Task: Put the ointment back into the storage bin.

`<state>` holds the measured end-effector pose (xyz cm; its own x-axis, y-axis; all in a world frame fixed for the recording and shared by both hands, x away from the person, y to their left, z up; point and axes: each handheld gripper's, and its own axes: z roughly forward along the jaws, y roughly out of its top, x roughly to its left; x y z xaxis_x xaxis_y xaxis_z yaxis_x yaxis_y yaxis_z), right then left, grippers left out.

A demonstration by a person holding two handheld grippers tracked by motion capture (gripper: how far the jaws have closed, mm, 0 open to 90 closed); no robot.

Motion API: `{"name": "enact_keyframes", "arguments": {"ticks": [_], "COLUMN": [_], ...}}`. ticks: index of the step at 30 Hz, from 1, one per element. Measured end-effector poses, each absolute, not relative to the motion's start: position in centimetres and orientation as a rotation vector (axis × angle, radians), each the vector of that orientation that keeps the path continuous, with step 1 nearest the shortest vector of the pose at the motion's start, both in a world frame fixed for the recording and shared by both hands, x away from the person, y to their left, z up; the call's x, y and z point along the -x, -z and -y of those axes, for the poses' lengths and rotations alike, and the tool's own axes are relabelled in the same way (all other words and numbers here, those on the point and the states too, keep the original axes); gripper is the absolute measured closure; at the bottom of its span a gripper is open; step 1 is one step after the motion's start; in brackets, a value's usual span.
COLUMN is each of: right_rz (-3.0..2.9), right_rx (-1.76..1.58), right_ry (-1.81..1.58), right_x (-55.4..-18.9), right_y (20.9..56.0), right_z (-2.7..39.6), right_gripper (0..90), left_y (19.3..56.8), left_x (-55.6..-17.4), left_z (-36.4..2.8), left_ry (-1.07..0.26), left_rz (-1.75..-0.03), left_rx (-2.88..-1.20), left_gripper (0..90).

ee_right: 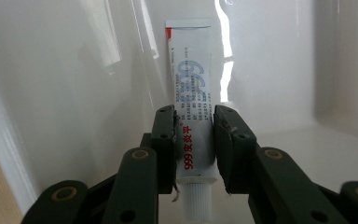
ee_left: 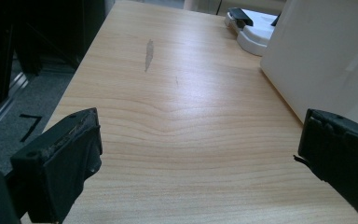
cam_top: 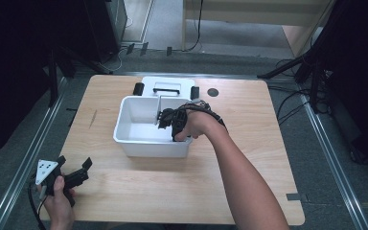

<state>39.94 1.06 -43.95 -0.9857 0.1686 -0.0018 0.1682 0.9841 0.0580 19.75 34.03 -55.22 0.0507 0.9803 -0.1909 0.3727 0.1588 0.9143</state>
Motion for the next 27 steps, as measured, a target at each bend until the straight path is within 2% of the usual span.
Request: {"name": "enact_keyframes", "arguments": {"ticks": [15, 27], "right_rz": [-3.127, -3.115], "right_rx": [-0.271, -0.303], "right_ry": [-0.09, -0.108], "right_x": [-39.97, -39.87], "right_y": [43.83, 43.22], "right_z": [-0.96, -0.84], "right_gripper": [71.1, 84.4], "left_y": [55.22, 55.22], "left_x": [-19.76, -19.77], "left_z": [-34.02, -34.03], "left_ry": [-0.809, -0.808], "left_rz": [-1.489, -1.489], "left_rx": [-1.373, -1.375], "left_gripper": [0.0, 0.0]}}
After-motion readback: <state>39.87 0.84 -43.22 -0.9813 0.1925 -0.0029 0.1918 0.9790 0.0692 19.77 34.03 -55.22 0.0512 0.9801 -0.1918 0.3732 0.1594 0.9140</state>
